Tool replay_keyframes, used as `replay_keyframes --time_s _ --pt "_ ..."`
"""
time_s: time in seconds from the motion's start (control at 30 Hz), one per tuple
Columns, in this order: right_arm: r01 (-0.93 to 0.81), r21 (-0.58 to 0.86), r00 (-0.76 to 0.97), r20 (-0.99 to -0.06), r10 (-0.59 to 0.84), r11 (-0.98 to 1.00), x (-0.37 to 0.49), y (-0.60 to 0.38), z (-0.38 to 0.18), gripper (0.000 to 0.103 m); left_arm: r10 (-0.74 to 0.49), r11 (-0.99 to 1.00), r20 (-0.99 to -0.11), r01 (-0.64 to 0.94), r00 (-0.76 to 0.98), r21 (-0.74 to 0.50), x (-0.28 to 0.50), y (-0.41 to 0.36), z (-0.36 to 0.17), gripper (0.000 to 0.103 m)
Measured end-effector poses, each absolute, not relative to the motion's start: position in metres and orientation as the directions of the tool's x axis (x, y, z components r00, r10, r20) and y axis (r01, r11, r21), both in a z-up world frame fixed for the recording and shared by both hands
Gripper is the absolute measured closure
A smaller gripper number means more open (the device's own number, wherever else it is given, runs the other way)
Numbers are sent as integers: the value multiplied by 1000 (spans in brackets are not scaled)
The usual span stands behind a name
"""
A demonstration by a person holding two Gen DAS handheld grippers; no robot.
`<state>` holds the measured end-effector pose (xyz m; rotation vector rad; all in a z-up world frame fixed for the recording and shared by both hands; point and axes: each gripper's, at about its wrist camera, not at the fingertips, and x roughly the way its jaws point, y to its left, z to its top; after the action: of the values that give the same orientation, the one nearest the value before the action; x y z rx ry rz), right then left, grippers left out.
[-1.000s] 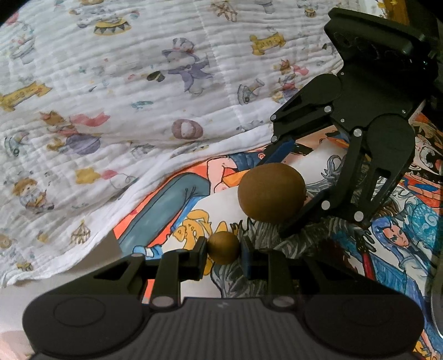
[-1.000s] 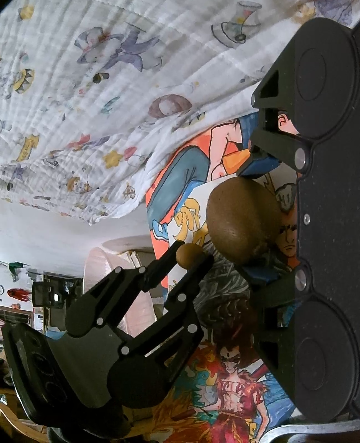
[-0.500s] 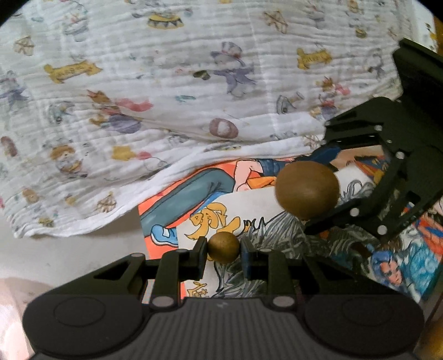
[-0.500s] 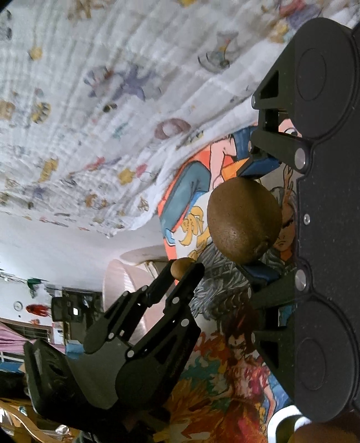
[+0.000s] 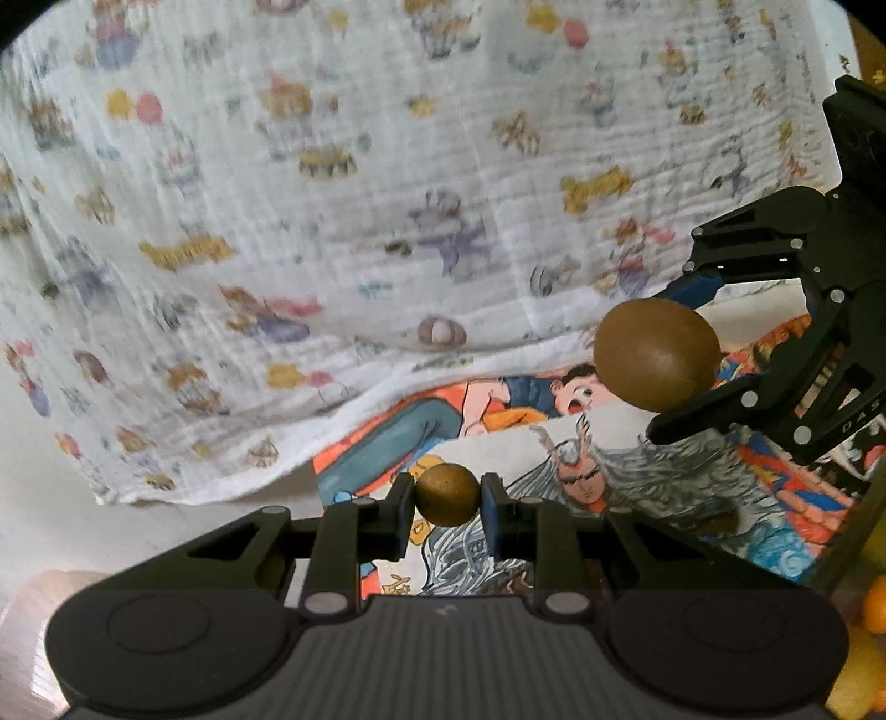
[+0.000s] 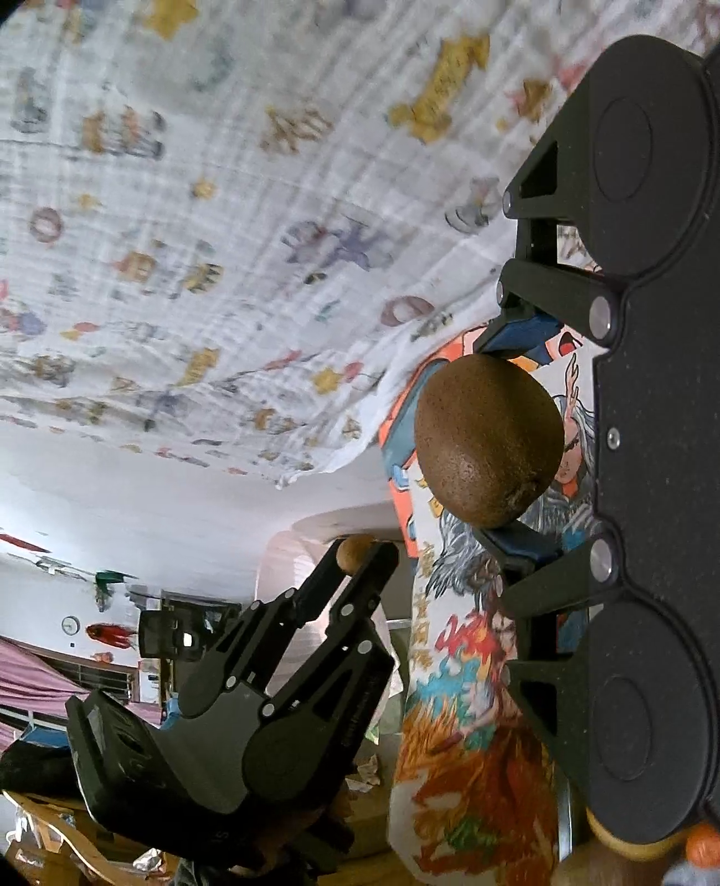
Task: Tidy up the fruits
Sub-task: 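Carry both kiwis over the grey tray with both tools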
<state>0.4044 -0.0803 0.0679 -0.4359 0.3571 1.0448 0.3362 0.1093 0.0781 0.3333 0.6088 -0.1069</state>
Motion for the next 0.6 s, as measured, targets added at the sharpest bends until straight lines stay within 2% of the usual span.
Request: replay_keyframes --time_s 0.3,0.6 --pt "-880 -176 469 -456 756 440 357 -123 102 39 -32 952 -547 191 837 237 300 76 110 76" --pt "-870 -155 485 -444 753 469 308 -162 120 39 -105 968 -529 209 842 141 265 34 119 76"
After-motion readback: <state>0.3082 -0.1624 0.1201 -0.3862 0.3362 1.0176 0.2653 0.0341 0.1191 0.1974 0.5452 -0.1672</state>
